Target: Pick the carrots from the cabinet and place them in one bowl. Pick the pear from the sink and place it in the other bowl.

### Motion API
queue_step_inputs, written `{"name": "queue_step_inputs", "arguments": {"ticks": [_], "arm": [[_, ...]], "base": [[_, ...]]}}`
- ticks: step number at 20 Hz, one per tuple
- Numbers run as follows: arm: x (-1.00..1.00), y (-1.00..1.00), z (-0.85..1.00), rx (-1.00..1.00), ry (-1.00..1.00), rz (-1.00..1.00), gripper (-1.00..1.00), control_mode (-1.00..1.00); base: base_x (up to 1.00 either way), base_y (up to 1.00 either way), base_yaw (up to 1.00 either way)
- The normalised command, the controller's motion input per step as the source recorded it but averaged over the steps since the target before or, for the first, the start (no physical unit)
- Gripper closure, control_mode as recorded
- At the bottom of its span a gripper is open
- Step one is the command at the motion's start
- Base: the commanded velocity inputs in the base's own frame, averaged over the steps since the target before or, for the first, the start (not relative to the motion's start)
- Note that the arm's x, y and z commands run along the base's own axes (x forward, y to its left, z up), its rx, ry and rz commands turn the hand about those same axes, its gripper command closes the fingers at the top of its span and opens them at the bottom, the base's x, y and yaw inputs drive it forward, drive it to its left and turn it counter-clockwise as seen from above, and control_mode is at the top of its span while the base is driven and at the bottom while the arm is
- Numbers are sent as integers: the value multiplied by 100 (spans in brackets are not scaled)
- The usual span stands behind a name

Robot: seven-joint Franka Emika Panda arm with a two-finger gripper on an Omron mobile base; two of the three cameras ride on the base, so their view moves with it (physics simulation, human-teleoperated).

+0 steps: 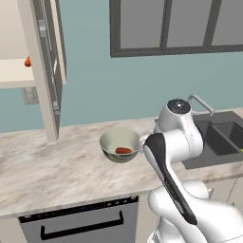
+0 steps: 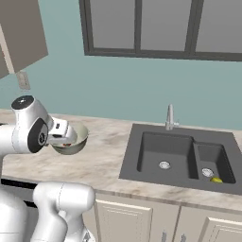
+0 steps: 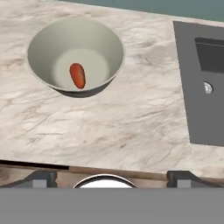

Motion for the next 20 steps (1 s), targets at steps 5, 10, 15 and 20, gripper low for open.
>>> {"name": "queue_step_inputs", "arguments": {"ticks": [5,10,15,20], "arm": [[-13,-39,16,2,-6,-13,-100,-100],[-8,-30,-1,4,0,-9,-100,-100],[0,0,0,0,0,0,-100,-100],[0,0,0,0,0,0,-100,-100]], "base": [[0,0,0],[0,0,0],[0,0,0],[0,0,0]]}}
